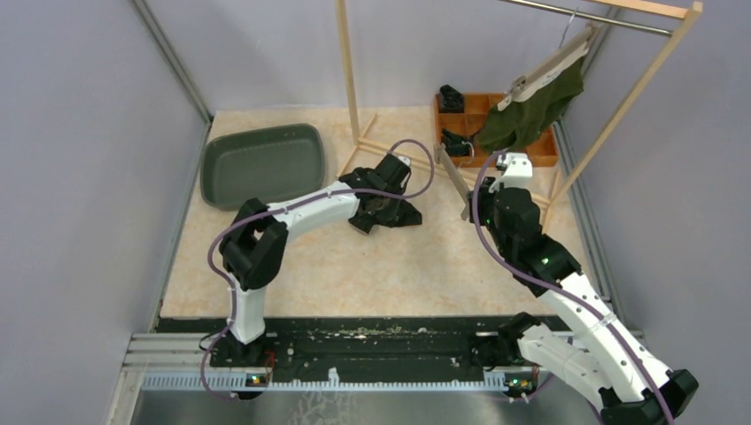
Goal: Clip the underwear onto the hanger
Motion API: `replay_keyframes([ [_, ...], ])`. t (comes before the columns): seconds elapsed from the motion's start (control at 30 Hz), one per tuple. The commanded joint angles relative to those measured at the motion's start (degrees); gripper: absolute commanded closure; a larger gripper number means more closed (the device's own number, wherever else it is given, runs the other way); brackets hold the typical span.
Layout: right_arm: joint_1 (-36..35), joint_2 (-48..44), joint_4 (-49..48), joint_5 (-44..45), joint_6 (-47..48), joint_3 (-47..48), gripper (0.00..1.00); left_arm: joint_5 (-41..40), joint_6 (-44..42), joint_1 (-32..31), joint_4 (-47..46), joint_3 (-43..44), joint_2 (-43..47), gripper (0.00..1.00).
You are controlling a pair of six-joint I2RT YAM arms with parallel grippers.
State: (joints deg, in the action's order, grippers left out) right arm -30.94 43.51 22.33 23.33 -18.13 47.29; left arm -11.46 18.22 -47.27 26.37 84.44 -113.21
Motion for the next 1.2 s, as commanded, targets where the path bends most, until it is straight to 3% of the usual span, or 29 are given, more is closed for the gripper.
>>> replay_keyframes([
  [0.0,0.53,-1.10,-3.18,0.89,-0.26,0.53,1.00,-8.14,-2.96,-0.09,-0.06,7.89,6.28,1.00],
  [0.23,0.54,-1.45,-2.84,0.55,-0.33,0.75,1.00,-9.61,-6.02,6.07,3.52,22.16,2.77,1.00],
  [0.43,0.61,-1.76,-2.45,0.58,-0.50,0.70,1.00,-8.49,-5.97,13.63,1.40,22.95,1.98,1.00],
  [0.57,0.62,-1.53,-2.71,0.07,-0.74,0.40,1.00,-9.62,-5.23,17.52,1.65,23.15,-0.24,0.86],
  [0.67,0.62,-1.49,-2.91,-0.38,-1.10,0.11,1.00,-13.31,-2.35,18.97,5.44,23.78,-1.49,0.37],
  [0.7,0.62,-1.42,-2.95,-0.46,-1.18,-0.03,1.00,-13.92,-1.82,18.92,5.42,22.62,-0.80,0.29],
  [0.93,0.63,-0.65,-3.78,-1.25,-1.27,-0.65,1.00,-4.92,-1.38,16.84,-0.70,9.47,9.16,0.25],
  [1.17,0.62,0.25,-4.76,-2.30,-1.80,-1.14,1.00,-3.19,-2.44,9.62,5.22,9.45,5.90,0.26],
])
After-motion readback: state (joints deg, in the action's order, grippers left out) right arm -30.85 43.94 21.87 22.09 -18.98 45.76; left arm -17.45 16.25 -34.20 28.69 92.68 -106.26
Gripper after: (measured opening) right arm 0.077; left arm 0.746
